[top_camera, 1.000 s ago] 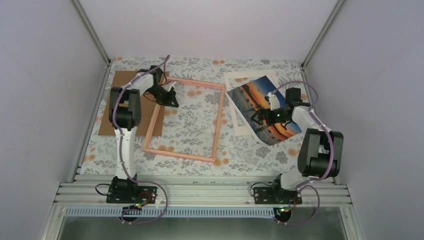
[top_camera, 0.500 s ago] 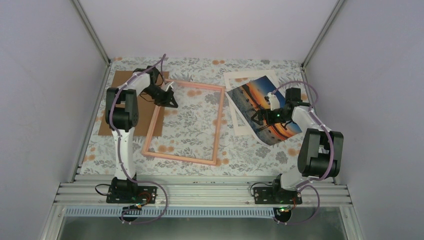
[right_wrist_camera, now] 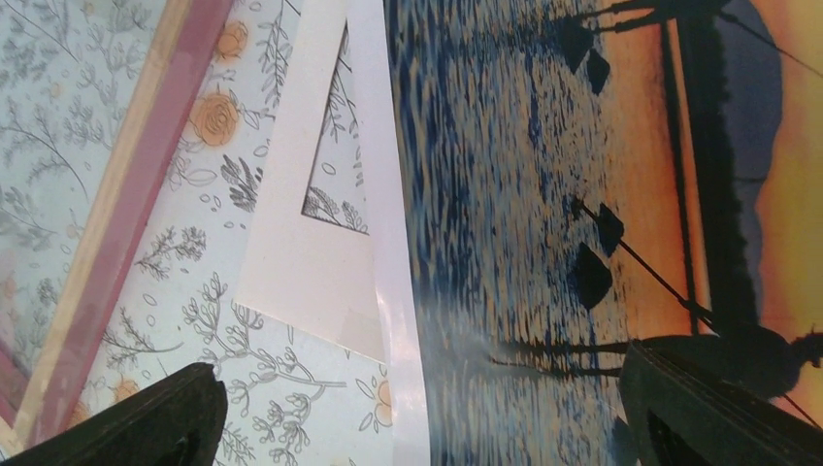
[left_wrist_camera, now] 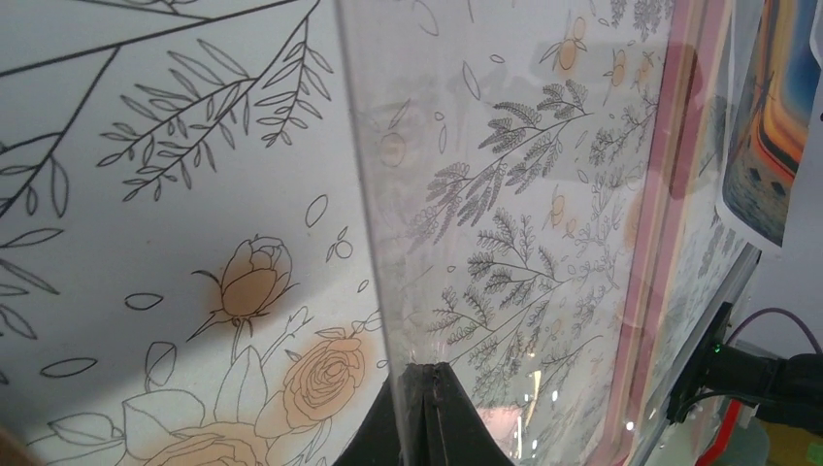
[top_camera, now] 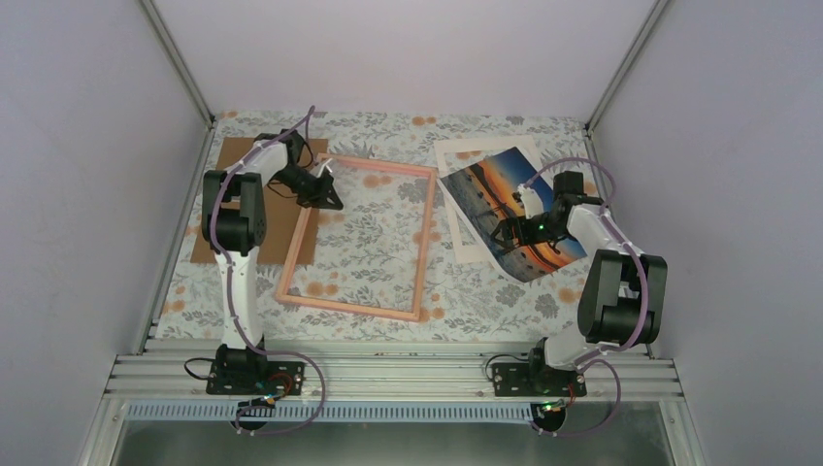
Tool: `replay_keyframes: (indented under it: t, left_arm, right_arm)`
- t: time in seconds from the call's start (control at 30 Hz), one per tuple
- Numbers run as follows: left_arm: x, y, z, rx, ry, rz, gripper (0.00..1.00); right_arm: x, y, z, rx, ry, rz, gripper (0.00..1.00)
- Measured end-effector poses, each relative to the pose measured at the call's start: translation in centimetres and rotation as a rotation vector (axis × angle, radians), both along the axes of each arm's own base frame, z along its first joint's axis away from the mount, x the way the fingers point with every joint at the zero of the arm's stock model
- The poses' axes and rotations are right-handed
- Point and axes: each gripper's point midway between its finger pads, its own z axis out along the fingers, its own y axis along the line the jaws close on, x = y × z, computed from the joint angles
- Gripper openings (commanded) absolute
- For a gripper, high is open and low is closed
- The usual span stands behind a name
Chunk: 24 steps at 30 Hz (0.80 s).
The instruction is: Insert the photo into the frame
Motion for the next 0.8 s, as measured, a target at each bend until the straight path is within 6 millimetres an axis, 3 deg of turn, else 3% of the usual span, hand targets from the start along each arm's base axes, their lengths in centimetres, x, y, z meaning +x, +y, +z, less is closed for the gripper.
replay_keyframes:
  t: [0.5, 0.8]
  left_arm:
    - [-0.9, 0.3, -0.4, -0.037, 0.081, 0.055, 0.02]
    - [-1.0, -0.2, 1.4, -0.158, 0.113, 0.081, 0.02]
  right_arm:
    - [-1.3, -1.3, -0.3, -0.098, 0.056, 0.025, 1.0]
    - [-1.6, -1.4, -0.5, -0.103, 0.075, 0.025, 1.0]
